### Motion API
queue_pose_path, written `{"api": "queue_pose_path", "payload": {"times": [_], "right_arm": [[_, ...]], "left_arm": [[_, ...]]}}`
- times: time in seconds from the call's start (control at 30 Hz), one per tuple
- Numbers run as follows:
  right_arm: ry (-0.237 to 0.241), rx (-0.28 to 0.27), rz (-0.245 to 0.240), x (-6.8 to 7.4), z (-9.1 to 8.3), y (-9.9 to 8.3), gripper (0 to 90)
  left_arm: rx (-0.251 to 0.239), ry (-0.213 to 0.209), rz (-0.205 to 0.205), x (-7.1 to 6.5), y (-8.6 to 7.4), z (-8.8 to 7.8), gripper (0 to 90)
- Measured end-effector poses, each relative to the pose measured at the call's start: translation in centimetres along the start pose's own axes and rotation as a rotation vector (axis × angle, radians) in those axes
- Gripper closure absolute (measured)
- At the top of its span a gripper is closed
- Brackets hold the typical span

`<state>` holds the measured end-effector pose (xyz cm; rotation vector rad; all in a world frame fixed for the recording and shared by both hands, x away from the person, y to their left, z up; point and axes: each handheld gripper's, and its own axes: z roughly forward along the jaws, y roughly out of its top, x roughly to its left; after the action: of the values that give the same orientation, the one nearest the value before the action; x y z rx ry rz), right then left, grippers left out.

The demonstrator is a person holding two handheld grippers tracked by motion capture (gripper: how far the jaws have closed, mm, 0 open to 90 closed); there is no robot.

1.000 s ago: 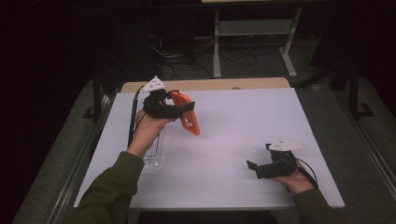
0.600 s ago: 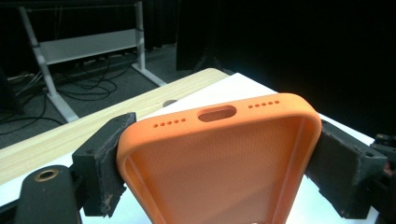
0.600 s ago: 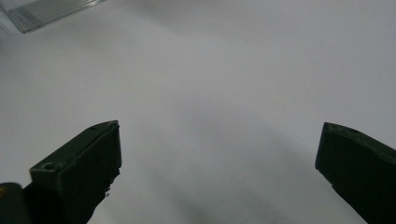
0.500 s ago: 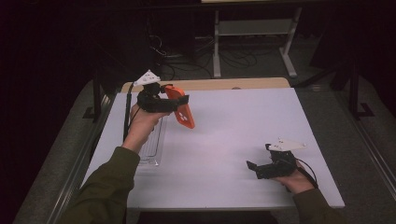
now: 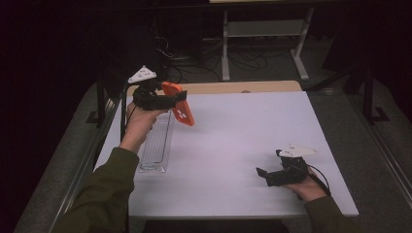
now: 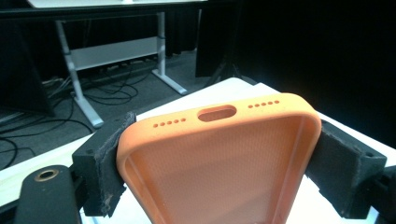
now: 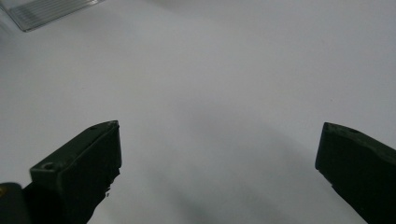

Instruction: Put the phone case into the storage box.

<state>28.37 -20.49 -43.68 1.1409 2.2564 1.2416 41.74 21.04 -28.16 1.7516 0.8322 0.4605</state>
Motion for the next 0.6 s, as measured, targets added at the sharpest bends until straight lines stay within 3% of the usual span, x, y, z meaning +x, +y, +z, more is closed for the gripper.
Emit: {"api": "queue_pose_path", "payload": {"times": [0.6], "right_arm": [[0.002, 0.0, -0.001, 0.0, 0.0, 0.0, 0.0]], "left_arm": [[-0.001, 0.106, 0.014, 2.0, 0.2, -0.5, 14.8]]}}
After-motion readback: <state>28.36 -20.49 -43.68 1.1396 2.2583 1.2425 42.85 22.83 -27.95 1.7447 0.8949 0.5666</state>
